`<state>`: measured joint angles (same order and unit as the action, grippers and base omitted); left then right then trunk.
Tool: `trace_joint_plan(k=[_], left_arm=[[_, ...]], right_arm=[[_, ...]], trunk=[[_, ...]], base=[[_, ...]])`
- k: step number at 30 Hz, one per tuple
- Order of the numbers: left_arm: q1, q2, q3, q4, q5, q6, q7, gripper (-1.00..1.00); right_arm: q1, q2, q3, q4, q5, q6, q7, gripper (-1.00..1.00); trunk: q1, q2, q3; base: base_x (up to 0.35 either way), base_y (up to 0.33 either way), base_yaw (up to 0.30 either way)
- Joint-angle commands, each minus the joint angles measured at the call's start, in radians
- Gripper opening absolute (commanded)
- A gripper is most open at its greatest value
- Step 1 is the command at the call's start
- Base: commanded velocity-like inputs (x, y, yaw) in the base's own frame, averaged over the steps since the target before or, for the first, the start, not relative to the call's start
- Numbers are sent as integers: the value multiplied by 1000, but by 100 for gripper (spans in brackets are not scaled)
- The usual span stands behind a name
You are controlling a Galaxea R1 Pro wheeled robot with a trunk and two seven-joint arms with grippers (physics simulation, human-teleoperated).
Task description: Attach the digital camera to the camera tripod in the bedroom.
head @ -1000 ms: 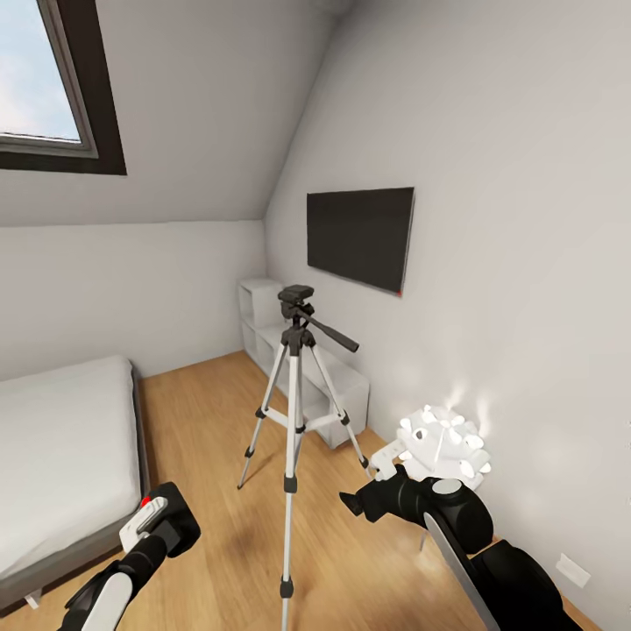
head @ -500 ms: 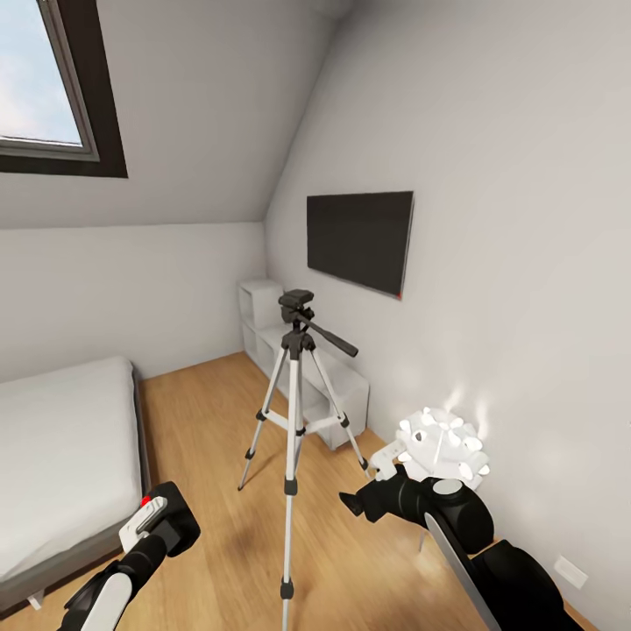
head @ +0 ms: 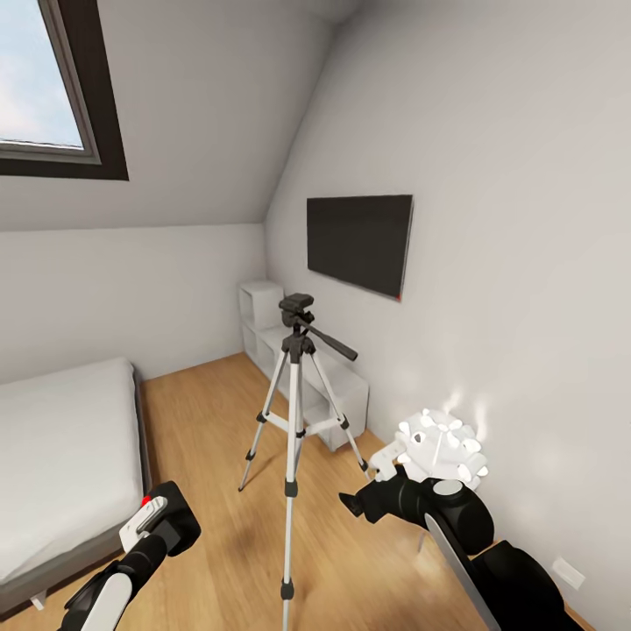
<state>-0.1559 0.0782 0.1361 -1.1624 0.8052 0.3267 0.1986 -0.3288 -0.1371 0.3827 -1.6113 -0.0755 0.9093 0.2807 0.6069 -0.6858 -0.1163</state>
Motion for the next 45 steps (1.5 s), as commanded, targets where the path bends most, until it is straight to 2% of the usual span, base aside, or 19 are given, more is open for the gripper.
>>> trace_joint_plan(k=[1, 36, 41, 45], left_arm=[[-1, 0, 0, -2, 9, 5, 4, -100], [-1, -2, -2, -3, 11, 4, 11, -100], [-1, -9, -2, -3, 11, 6, 16, -100], [-1, -13, -4, -3, 8, 5, 20, -100]], right_arm=[[-1, -1, -1, -1, -7, 0, -3, 100], [0, 0, -5, -1, -7, -14, -5, 100], [24, -1, -8, -1, -6, -20, -6, 100], [55, -1, -10, -1, -6, -37, -8, 100]], trunk=[[-4, 6, 1], [-138, 251, 111], [-157, 286, 127], [-157, 286, 127]], base=[[0, 0, 0], [0, 0, 0], [0, 0, 0], [0, 0, 0]])
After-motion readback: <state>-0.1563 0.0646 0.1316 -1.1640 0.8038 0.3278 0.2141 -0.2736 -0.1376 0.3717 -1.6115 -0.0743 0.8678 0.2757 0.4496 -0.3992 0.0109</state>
